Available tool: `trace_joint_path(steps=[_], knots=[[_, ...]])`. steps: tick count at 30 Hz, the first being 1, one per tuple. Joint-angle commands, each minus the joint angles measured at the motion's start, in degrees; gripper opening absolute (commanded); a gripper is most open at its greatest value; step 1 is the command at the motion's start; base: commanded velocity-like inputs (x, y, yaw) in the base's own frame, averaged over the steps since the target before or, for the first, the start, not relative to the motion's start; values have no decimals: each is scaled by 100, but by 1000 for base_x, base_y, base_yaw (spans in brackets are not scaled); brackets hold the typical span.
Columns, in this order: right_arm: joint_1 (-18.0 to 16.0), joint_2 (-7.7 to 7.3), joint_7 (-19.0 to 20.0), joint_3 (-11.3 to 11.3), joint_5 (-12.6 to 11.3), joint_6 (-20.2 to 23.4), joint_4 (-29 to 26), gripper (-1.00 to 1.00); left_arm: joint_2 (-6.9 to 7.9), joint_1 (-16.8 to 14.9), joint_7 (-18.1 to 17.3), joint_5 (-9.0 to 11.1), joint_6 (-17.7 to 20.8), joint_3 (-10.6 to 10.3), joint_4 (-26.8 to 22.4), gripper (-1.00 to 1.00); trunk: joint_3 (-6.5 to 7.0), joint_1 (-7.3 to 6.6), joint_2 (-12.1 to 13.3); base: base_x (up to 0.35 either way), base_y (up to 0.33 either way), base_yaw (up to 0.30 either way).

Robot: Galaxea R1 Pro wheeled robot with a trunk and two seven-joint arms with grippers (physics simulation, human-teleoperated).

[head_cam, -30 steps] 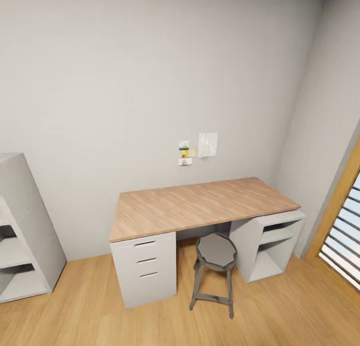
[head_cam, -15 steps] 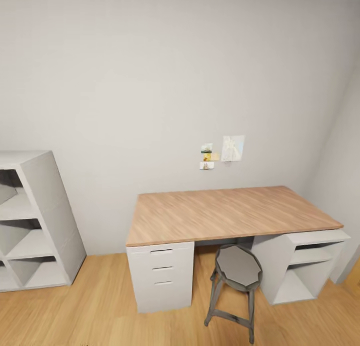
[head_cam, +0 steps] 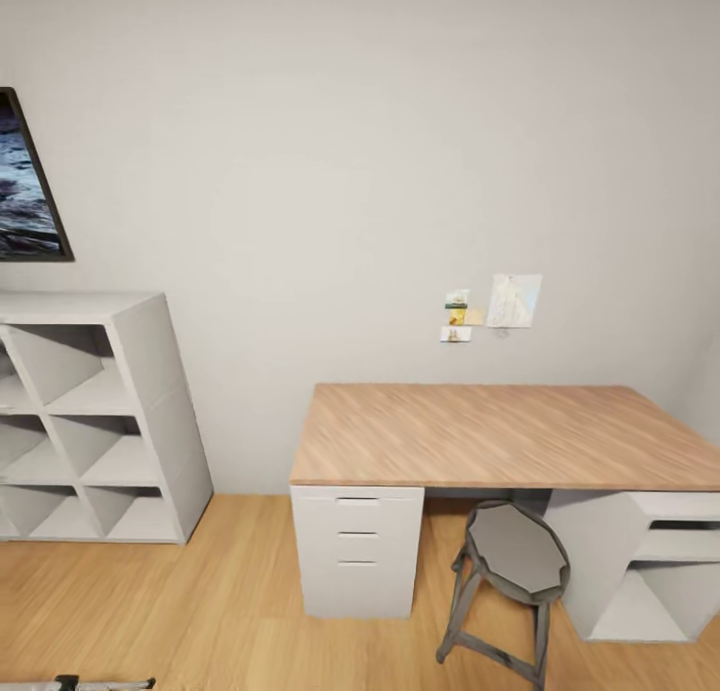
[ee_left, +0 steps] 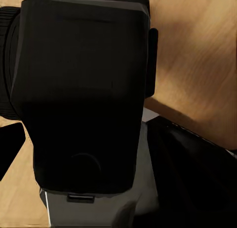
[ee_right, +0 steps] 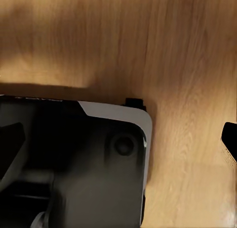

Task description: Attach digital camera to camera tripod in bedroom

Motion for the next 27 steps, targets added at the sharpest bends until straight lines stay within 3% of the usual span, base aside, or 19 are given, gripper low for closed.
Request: trace_joint_path(steps=[1,9,17,27], knots=[[-5,-7,11,-48,53,-35,18,100,-10,-1,21,45,-6,-47,-2,-100,-2,2,-4,0,0,278],[-5,-41,15,-39,76,-40,11,100,-14,-1,11,202,-20,-27,0,-100,-2,2,-4,0,0,279],[-5,-46,0,-37,323,-48,9,100,-46,-1,13,227,-23,-30,4,-100,-2,2,-4,0,0,279],[-5,-45,-13,-42,376,-48,9,100,-55,-1,7,219,-23,-33,1,-100,-2,2,-4,0,0,279]])
